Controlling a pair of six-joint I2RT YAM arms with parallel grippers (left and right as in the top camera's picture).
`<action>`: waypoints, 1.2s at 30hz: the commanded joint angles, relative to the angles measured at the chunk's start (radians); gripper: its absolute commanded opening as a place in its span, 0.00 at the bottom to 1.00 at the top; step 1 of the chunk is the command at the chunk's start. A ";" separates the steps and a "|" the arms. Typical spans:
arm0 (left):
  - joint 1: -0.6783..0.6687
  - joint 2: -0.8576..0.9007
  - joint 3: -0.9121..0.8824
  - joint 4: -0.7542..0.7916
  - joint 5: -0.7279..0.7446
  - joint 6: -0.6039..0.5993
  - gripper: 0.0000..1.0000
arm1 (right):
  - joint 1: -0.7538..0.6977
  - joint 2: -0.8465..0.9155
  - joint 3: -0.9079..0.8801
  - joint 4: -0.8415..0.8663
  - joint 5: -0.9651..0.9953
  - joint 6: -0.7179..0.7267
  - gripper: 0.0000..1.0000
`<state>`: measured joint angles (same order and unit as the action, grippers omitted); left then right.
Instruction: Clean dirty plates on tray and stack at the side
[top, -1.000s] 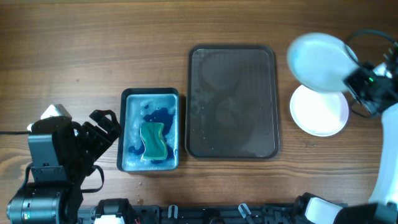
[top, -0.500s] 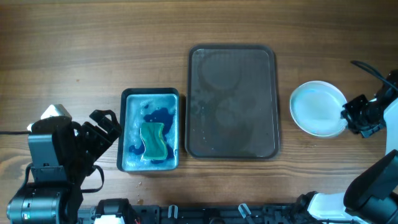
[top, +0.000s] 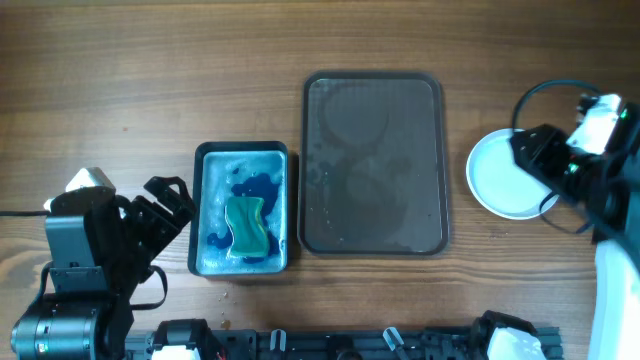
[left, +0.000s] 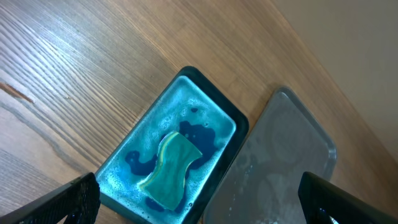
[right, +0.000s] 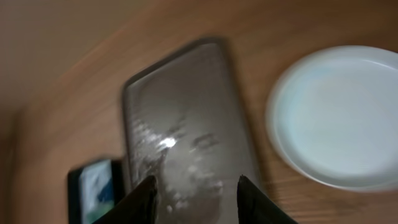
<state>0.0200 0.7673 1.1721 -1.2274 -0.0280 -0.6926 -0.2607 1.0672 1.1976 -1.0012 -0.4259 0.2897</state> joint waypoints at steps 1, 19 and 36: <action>0.005 -0.002 0.014 0.003 0.012 0.011 1.00 | 0.139 -0.083 0.008 -0.008 -0.107 -0.158 0.42; 0.005 -0.002 0.014 0.003 0.012 0.011 1.00 | 0.312 -0.026 0.006 -0.057 -0.106 -0.182 1.00; 0.005 -0.002 0.014 0.003 0.012 0.011 1.00 | 0.314 -0.167 -0.077 -0.042 0.232 -0.185 1.00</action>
<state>0.0200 0.7673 1.1721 -1.2282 -0.0280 -0.6926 0.0498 1.0420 1.1679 -1.0569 -0.2832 0.1249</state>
